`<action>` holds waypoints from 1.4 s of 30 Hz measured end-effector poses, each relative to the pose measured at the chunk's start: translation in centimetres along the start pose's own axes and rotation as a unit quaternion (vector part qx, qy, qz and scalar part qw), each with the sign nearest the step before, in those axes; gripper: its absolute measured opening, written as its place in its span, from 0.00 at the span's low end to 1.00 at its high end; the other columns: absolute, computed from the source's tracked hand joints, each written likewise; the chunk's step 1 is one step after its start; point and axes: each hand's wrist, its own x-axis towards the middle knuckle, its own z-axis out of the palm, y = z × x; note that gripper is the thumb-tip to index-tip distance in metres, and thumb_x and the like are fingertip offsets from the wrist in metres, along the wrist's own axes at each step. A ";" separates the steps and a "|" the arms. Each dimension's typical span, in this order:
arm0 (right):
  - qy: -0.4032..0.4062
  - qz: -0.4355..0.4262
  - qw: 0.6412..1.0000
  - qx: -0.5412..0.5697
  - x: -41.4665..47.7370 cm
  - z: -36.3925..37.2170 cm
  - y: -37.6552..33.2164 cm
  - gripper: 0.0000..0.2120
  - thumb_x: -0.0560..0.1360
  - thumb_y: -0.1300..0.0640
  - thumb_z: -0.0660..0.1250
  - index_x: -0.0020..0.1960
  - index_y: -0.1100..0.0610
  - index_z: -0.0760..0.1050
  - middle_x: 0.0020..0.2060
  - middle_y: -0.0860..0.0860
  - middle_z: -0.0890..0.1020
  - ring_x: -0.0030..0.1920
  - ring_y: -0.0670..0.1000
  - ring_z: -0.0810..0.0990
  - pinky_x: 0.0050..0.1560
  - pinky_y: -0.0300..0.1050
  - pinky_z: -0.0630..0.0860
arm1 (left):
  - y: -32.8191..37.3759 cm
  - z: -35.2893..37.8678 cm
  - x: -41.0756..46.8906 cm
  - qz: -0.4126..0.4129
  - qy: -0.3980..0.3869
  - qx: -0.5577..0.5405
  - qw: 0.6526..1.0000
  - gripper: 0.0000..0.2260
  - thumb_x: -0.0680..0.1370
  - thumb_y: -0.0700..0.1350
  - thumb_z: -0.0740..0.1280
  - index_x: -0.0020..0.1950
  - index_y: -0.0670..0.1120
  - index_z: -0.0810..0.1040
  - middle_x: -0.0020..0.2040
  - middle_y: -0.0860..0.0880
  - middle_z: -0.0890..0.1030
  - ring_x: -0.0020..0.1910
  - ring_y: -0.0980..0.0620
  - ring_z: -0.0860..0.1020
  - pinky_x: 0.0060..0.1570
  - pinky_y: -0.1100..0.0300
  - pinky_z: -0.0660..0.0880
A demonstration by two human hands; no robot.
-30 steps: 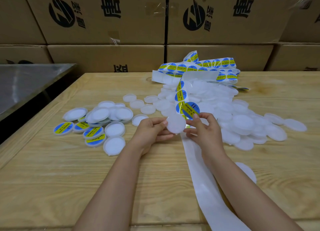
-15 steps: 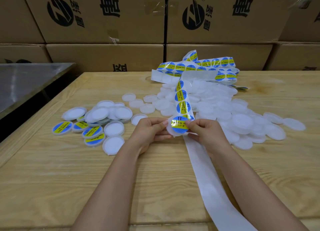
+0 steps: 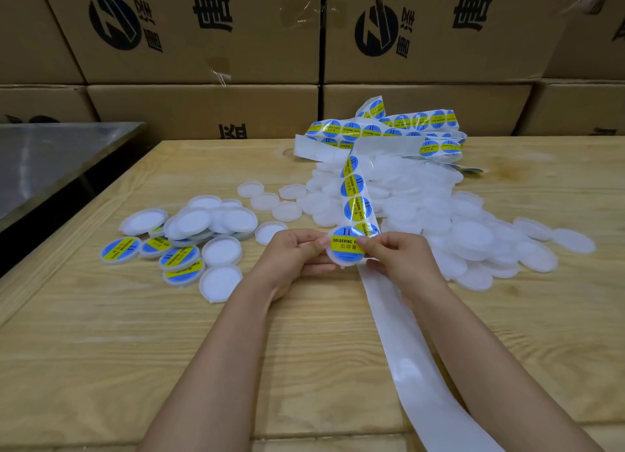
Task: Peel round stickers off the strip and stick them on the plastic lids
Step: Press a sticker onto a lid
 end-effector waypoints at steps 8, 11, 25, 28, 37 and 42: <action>0.006 -0.015 1.000 -0.021 0.1 0.2 0.3 0.10 0.68 0.56 0.75 0.30 0.56 0.79 0.40 0.66 0.81 0.39 0.52 0.76 0.47 0.53 0.75 | 0.0 0.1 0.0 -0.003 0.005 0.007 1.000 0.09 0.78 0.37 0.63 0.55 0.34 0.77 0.43 0.42 0.84 0.39 0.48 0.84 0.40 0.59 0.81; 0.006 -0.016 0.999 -0.027 0.2 0.2 0.4 0.11 0.69 0.56 0.75 0.29 0.56 0.79 0.37 0.63 0.80 0.38 0.52 0.76 0.46 0.50 0.73 | 0.0 0.1 -0.1 -0.002 0.000 0.005 1.000 0.08 0.78 0.37 0.63 0.54 0.35 0.78 0.42 0.42 0.84 0.40 0.48 0.84 0.38 0.60 0.80; 0.008 -0.034 0.997 -0.067 0.2 0.0 0.7 0.11 0.70 0.54 0.73 0.31 0.57 0.78 0.31 0.53 0.79 0.33 0.47 0.74 0.40 0.43 0.69 | 0.0 0.2 -0.2 0.007 0.001 0.019 1.000 0.05 0.78 0.37 0.64 0.49 0.37 0.79 0.40 0.43 0.85 0.39 0.47 0.84 0.39 0.60 0.80; 0.010 -0.040 0.996 -0.078 0.1 0.1 0.7 0.11 0.71 0.54 0.73 0.33 0.59 0.78 0.32 0.54 0.80 0.34 0.48 0.74 0.40 0.44 0.69 | 0.0 0.4 -0.3 0.014 0.010 0.033 0.999 0.06 0.78 0.37 0.64 0.51 0.35 0.78 0.40 0.43 0.84 0.38 0.47 0.84 0.39 0.60 0.80; 0.072 -0.155 0.960 -0.221 -0.6 0.9 0.6 0.08 0.71 0.56 0.72 0.36 0.54 0.75 0.31 0.43 0.78 0.35 0.41 0.76 0.34 0.28 0.67 | -0.2 0.5 -0.1 0.017 0.036 0.020 0.999 0.05 0.77 0.35 0.64 0.48 0.35 0.79 0.38 0.41 0.84 0.35 0.46 0.83 0.35 0.60 0.80; 0.102 -0.172 0.951 -0.235 -1.1 1.3 0.7 0.07 0.72 0.55 0.71 0.39 0.54 0.75 0.35 0.45 0.79 0.40 0.45 0.77 0.37 0.33 0.66 | -0.3 0.7 0.1 0.018 0.044 -0.002 0.999 0.06 0.77 0.34 0.64 0.42 0.38 0.79 0.37 0.41 0.84 0.35 0.46 0.83 0.35 0.60 0.80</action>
